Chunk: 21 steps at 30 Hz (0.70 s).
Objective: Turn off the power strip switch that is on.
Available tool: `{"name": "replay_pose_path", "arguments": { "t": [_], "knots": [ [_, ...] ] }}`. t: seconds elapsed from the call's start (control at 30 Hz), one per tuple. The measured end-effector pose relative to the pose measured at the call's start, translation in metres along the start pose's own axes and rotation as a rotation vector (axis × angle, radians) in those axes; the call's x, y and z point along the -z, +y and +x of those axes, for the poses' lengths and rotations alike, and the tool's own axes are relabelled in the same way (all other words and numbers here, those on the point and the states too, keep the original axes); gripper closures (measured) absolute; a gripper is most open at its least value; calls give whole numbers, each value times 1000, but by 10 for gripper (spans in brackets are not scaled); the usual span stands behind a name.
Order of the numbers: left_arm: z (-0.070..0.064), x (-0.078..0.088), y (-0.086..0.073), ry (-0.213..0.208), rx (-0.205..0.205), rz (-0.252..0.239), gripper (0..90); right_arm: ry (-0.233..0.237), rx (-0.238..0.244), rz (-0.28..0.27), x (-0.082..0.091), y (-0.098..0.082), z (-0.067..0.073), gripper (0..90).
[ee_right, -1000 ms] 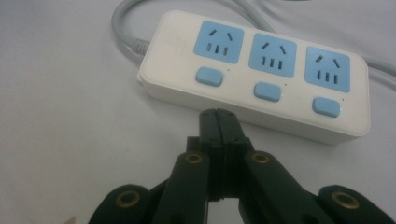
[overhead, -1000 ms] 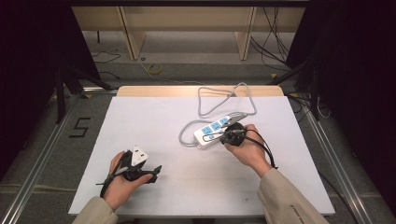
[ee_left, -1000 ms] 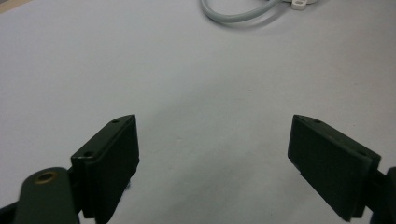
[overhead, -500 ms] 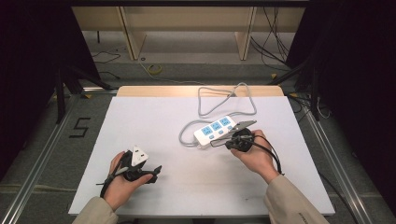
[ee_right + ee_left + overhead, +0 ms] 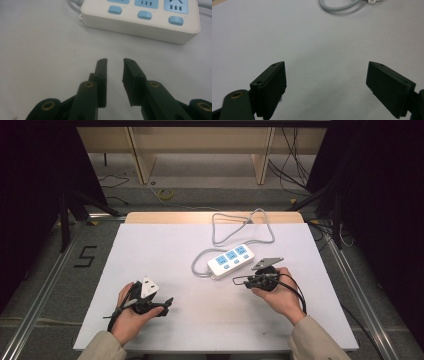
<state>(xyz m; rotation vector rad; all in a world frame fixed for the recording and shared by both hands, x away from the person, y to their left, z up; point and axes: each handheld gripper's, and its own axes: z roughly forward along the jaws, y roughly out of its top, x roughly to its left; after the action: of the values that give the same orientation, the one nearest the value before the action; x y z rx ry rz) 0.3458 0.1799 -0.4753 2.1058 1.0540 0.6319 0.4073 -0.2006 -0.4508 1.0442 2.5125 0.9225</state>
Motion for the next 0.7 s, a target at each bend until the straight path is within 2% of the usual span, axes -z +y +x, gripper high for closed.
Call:
{"name": "replay_pose_path", "arguments": {
  "t": [0.57, 0.7],
  "knots": [
    [1, 0, -1, 6, 5, 1, 162, 0, -38, -87, 14, -28, 4, 660],
    [2, 0, -2, 7, 7, 5, 162, 0, -31, -101, 16, -31, 5, 647]
  ]
}}
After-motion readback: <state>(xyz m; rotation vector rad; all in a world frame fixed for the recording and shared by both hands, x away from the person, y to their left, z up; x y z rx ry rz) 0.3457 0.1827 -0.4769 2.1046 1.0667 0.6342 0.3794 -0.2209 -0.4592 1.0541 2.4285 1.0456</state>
